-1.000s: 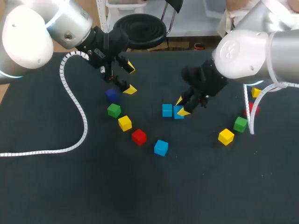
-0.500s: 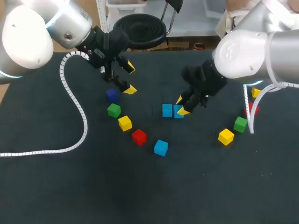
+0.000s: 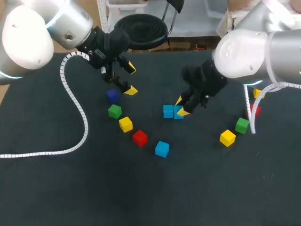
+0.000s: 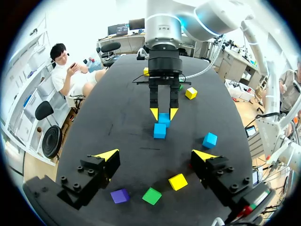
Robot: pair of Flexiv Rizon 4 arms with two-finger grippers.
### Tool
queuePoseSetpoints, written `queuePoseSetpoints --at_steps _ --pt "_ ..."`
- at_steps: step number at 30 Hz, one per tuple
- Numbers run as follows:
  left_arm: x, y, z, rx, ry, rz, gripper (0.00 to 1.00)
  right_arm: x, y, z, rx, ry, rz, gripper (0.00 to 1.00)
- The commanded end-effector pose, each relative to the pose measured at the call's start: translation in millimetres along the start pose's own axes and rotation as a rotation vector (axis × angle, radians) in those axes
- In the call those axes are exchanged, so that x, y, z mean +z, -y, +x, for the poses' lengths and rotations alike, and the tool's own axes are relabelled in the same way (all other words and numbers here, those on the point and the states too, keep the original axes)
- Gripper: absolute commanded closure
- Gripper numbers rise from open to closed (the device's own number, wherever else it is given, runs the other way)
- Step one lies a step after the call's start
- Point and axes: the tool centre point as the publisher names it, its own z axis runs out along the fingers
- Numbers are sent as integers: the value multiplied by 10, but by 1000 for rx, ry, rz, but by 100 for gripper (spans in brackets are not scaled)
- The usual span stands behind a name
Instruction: Place the blue cubes, place green cubes on the blue cubes, place the yellow cubes on the green cubes, then place the red cubes on the yellow cubes, and place purple cube on the red cubes.
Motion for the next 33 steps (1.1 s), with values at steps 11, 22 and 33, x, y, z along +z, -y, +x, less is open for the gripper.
queuePoseSetpoints --at_steps 11,22,33 --pt "1 -15 -7 -1 -4 3 0 0 23 20 -1 5 -1 100" --pt "1 -15 -7 -1 -4 3 0 16 43 20 -4 6 -5 100" --pt "1 -15 -7 -1 -4 3 0 36 68 20 -9 5 -8 100"
